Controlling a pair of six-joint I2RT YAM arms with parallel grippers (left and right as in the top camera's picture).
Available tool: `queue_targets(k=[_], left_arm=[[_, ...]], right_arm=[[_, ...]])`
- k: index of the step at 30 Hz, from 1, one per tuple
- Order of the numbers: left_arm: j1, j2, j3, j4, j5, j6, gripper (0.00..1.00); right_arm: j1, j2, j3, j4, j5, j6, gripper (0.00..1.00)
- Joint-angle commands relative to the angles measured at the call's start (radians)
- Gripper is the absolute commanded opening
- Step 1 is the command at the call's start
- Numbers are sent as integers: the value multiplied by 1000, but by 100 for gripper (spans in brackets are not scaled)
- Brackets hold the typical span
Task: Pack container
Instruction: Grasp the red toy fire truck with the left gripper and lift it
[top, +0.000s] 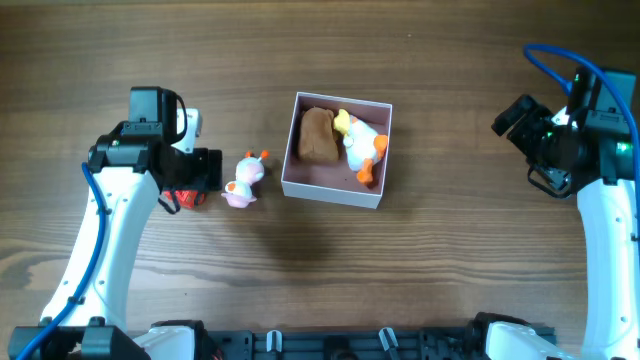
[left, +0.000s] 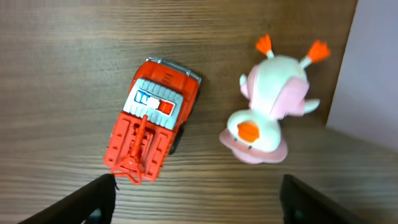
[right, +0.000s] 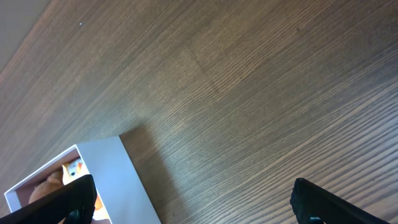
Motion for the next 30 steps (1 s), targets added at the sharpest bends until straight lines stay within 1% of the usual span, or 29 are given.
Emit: queue_targets(k=[1,2,4,6,7,8,9,11,12,15,23,26,30], left_arm=[[8,5,13,-7,-18,253,81],[16,5,13,-6,-18,288,82],[34,6,13,3,-18,298,84],[59,15,13,2,-18,298,84],[74,23,12,0,-18,291,91],[95,37,12,-2,-17,282,94],[112,50,12,-2,-17,268,94],[138,75,12,5,-13,260,93],[148,91,12,15,-5,261,91],[151,146,11,36,10,262,91],[150,331,11,59,1,261,88],[150,393,11,87,-10,261,85],[150,425,11,105,-10,262,81]], right_arm=[[-2,3,7,3,-13,10,100],[-2,2,7,3,-13,10,100],[-2,2,7,3,-13,10,99],[-2,2,7,3,-13,10,100],[-2,2,7,3,-13,10,100],[-2,2,7,3,-13,10,100],[-2,3,7,3,-13,10,100],[-2,2,7,3,-13,10,100],[-2,2,7,3,-13,10,100],[-2,2,7,3,-13,10,100],[-2,2,7,3,-13,10,100],[-2,2,7,3,-13,10,100],[-2,3,7,3,-13,10,100]])
